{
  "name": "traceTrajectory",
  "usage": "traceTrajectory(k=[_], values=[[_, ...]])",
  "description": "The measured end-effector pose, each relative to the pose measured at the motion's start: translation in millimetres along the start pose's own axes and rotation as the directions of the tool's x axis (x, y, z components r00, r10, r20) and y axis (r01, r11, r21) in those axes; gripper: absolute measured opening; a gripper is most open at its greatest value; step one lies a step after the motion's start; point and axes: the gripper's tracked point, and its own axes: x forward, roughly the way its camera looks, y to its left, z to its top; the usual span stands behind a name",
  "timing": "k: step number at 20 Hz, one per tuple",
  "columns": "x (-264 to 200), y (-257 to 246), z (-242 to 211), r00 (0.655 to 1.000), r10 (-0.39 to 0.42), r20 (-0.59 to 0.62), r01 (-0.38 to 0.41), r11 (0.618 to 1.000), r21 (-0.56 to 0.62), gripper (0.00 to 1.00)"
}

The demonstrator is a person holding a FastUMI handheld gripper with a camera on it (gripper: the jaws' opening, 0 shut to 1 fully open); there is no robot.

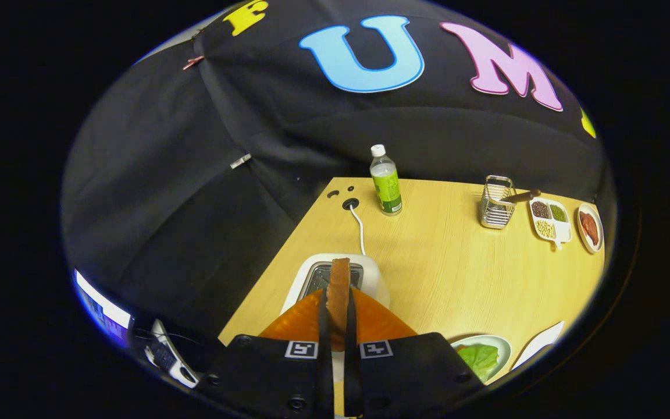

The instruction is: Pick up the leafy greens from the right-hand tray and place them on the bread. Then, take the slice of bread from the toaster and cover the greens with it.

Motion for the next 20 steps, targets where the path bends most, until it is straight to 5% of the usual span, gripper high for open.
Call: traceTrajectory(k=[6, 13, 20], values=[[-86, -22, 31, 0.993, 0.069, 0.098, -0.078, 0.993, 0.087, 0.11], [-135, -140, -20, 0.990, -0.098, 0.106, 0.074, 0.976, 0.206, 0.11], [-109, -192, -89, 0.977, -0.190, 0.099, 0.136, 0.907, 0.398, 0.11]])
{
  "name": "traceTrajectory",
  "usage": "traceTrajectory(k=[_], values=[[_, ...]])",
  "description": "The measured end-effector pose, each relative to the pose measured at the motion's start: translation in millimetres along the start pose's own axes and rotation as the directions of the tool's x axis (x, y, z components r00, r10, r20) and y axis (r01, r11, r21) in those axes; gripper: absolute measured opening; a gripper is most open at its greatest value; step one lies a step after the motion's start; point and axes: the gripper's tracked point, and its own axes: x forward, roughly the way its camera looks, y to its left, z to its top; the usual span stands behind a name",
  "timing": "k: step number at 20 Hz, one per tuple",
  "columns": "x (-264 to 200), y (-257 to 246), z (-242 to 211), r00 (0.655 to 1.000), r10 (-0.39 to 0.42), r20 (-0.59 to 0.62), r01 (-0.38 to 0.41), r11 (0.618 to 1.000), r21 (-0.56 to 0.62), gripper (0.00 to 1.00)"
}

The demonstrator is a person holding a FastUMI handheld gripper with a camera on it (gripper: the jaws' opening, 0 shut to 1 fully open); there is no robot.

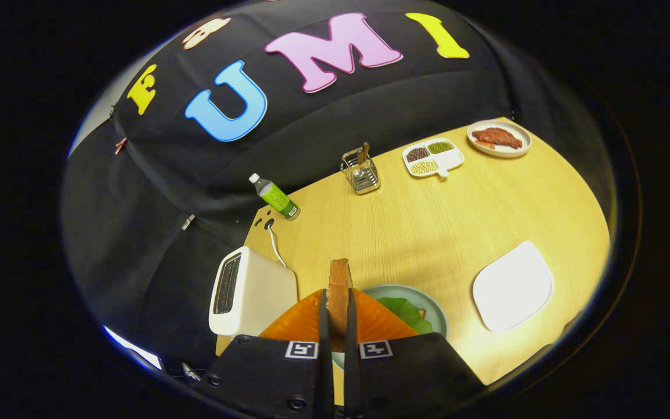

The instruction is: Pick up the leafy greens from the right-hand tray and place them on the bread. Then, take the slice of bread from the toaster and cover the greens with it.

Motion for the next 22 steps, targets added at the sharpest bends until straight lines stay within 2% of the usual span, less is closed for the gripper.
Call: traceTrajectory(k=[3, 6, 8, 10, 13, 15, 17, 19, 21, 22], values=[[11, -3, -18, 1.000, 0.019, 0.008, -0.019, 0.993, 0.118, 0.11], [24, -15, -47, 0.999, 0.035, 0.005, -0.035, 0.953, 0.300, 0.11], [36, -43, -68, 1.000, -0.008, -0.012, 0.012, 0.933, 0.361, 0.11], [42, -75, -88, 0.997, -0.077, -0.031, 0.083, 0.934, 0.346, 0.11], [41, -94, -101, 0.992, -0.104, -0.065, 0.116, 0.968, 0.223, 0.11], [45, -103, -106, 0.991, -0.092, -0.098, 0.096, 0.994, 0.042, 0.11], [46, -109, -102, 0.987, -0.096, -0.131, 0.075, 0.985, -0.156, 0.11], [47, -108, -89, 0.983, -0.112, -0.146, 0.071, 0.963, -0.261, 0.13], [49, -129, -91, 0.973, -0.191, -0.131, 0.140, 0.934, -0.329, 0.25], [45, -129, -88, 0.974, -0.195, -0.120, 0.141, 0.923, -0.358, 0.40]])
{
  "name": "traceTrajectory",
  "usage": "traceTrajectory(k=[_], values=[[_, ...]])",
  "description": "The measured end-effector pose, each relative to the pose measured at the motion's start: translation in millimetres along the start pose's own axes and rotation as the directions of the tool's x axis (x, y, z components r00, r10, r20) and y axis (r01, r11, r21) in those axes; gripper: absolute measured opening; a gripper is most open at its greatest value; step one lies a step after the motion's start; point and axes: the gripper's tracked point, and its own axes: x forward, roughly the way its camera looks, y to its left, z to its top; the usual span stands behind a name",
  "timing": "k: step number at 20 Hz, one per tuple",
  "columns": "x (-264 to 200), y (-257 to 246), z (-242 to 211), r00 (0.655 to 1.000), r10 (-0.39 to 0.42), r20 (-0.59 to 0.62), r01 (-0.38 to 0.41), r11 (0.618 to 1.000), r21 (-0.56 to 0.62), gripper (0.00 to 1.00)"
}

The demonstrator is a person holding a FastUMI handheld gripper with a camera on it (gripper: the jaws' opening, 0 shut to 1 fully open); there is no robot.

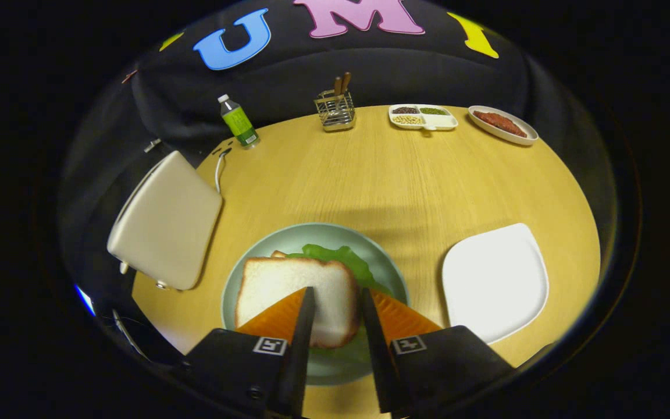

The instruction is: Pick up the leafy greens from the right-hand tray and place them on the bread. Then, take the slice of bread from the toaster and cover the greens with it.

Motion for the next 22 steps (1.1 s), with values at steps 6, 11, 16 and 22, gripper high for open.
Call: traceTrajectory(k=[6, 11, 16, 22], values=[[-18, -10, 22, 0.994, -0.071, 0.083, 0.080, 0.991, -0.105, 0.97], [-53, -13, 51, 0.981, -0.070, 0.179, 0.093, 0.988, -0.123, 1.00], [-113, 9, 109, 0.943, -0.010, 0.332, 0.037, 0.996, -0.076, 1.00], [-204, 32, 169, 0.861, 0.053, 0.506, 0.010, 0.993, -0.120, 1.00]])
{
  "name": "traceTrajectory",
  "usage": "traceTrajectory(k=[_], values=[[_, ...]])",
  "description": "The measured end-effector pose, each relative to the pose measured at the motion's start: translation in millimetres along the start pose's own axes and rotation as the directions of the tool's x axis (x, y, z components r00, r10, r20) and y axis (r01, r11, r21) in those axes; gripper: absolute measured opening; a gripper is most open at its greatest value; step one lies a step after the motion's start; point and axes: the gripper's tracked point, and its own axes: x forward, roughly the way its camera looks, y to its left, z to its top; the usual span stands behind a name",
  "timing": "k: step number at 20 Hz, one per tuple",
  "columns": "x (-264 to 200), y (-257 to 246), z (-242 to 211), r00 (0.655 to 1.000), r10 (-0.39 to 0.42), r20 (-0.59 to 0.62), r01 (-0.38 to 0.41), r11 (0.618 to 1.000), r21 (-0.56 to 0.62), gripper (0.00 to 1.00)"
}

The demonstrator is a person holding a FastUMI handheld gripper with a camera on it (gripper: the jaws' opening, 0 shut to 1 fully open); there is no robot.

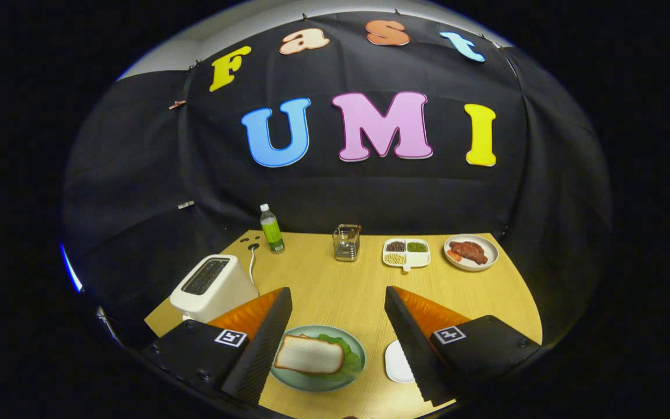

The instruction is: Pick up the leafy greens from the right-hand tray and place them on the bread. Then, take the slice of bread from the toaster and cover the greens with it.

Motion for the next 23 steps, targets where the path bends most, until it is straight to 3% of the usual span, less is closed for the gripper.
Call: traceTrajectory(k=[8, 23], values=[[-49, 15, 50, 0.993, 0.018, 0.120, -0.012, 0.999, -0.046, 0.99], [-63, 15, 42, 0.993, 0.012, 0.115, -0.005, 0.998, -0.058, 0.99]])
